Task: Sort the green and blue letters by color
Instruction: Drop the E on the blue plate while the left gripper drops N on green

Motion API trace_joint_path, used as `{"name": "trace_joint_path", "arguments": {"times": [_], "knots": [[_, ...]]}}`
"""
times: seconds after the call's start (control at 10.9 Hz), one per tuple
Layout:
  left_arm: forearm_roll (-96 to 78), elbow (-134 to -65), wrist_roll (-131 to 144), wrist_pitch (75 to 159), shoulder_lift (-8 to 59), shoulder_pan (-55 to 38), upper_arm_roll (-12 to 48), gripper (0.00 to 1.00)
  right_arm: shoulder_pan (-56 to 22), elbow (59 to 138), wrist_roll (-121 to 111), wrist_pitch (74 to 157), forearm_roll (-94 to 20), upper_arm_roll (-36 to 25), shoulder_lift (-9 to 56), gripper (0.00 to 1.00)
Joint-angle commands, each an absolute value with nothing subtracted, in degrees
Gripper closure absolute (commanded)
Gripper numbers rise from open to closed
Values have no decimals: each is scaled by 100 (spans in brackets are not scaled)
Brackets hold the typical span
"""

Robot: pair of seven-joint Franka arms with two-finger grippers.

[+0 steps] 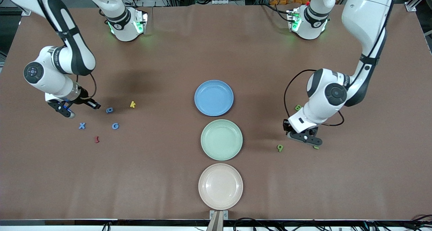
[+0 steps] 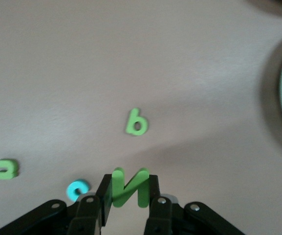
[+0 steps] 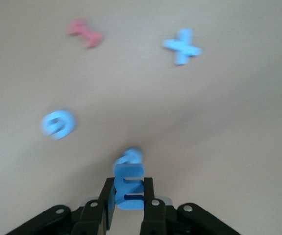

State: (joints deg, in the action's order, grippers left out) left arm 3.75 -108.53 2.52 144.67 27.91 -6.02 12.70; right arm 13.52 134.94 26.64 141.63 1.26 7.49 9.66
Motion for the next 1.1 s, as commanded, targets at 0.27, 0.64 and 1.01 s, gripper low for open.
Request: {"name": "trace_joint_path", "arguments": {"times": [0.27, 0.64, 1.01], "knots": [[404, -9610, 2073, 14396, 3654, -1994, 1248, 100, -366, 13026, 2707, 13825, 105, 1300, 914, 100], [369, -8852, 2205, 14475, 4323, -2372, 1257, 100, -1676, 12597, 2725, 13816, 105, 1309, 1281, 100], [369, -8429, 2626, 14966, 4868, -2636, 1257, 100, -2284, 11482, 3205, 13808, 114, 1642, 2124, 100]]}}
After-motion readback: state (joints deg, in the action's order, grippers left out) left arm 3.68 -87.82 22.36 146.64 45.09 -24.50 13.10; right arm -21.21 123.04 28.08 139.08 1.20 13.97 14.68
